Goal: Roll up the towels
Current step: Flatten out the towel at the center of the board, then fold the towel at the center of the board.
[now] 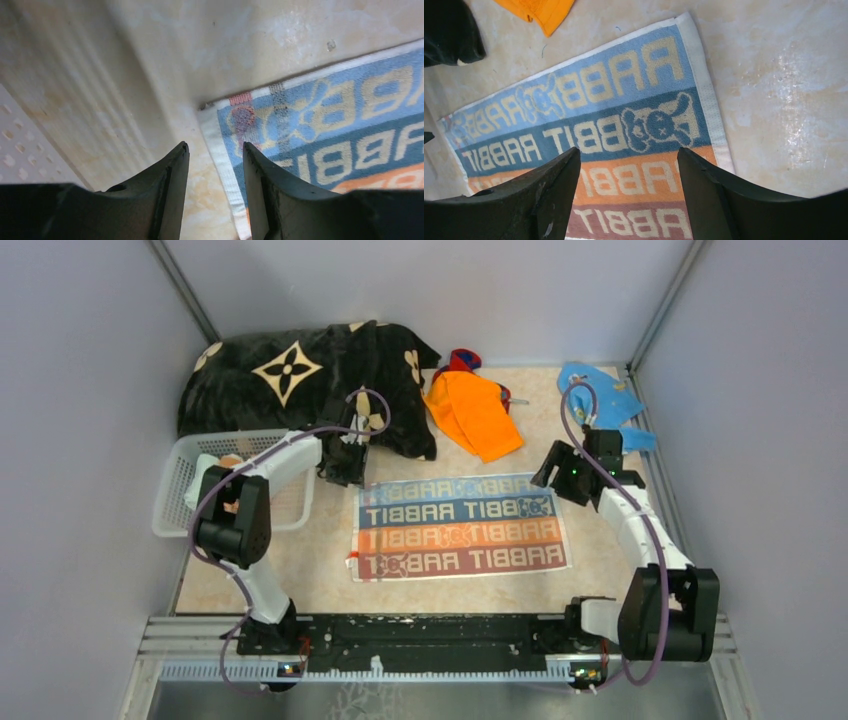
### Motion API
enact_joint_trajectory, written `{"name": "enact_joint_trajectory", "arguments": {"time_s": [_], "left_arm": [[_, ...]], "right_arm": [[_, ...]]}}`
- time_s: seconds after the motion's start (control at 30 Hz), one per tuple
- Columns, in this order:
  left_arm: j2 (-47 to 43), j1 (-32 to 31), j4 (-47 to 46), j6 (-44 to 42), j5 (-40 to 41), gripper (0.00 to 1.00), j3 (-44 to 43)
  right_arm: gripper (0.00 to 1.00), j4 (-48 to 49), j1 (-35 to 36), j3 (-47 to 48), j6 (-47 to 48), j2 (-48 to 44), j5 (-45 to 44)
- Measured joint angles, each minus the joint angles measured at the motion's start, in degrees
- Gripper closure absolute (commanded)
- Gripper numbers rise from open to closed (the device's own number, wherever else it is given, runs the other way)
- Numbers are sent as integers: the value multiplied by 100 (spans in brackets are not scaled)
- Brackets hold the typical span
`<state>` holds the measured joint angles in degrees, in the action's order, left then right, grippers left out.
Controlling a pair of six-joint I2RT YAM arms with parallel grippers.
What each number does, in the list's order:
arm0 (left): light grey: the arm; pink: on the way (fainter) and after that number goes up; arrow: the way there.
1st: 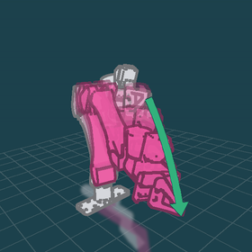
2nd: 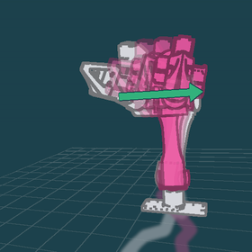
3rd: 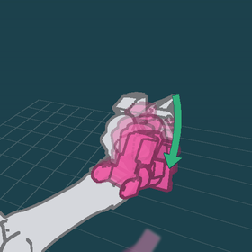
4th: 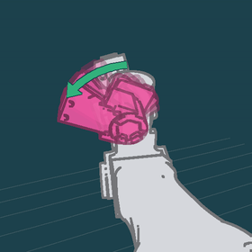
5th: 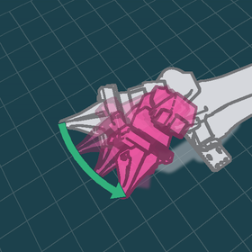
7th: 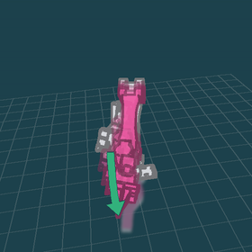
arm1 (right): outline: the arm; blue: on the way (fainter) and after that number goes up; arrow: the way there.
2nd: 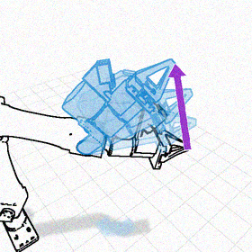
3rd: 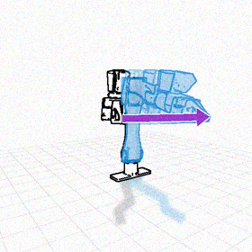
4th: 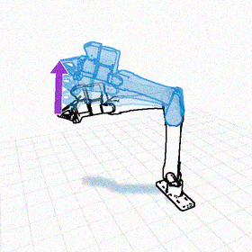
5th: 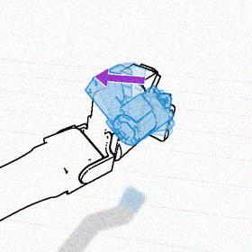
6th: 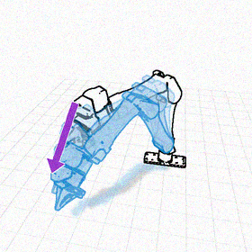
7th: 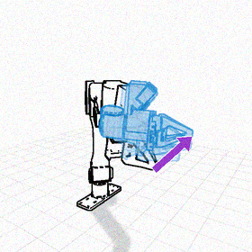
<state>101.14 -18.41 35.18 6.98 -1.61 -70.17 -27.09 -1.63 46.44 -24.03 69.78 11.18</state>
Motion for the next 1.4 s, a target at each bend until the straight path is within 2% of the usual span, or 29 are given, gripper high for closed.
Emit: {"name": "enact_joint_trajectory", "arguments": {"time_s": [0.33, 0.77, 1.07, 1.4], "left_arm": [[763, 9, 61, -564, 136, 51, -330], [1012, 20, 289, -863, 28, 57, -621], [1211, 35, 564, -1049, 9, 65, -881], [1351, 52, 723, -1126, -44, 84, -1078]], "right_arm": [[29, 221, 0, -114, 72, 79, 262], [30, 160, 42, -68, 192, 127, 192], [31, -72, 225, 529, 726, 651, 103], [29, 87, 485, 1141, 2090, 914, -595]]}}
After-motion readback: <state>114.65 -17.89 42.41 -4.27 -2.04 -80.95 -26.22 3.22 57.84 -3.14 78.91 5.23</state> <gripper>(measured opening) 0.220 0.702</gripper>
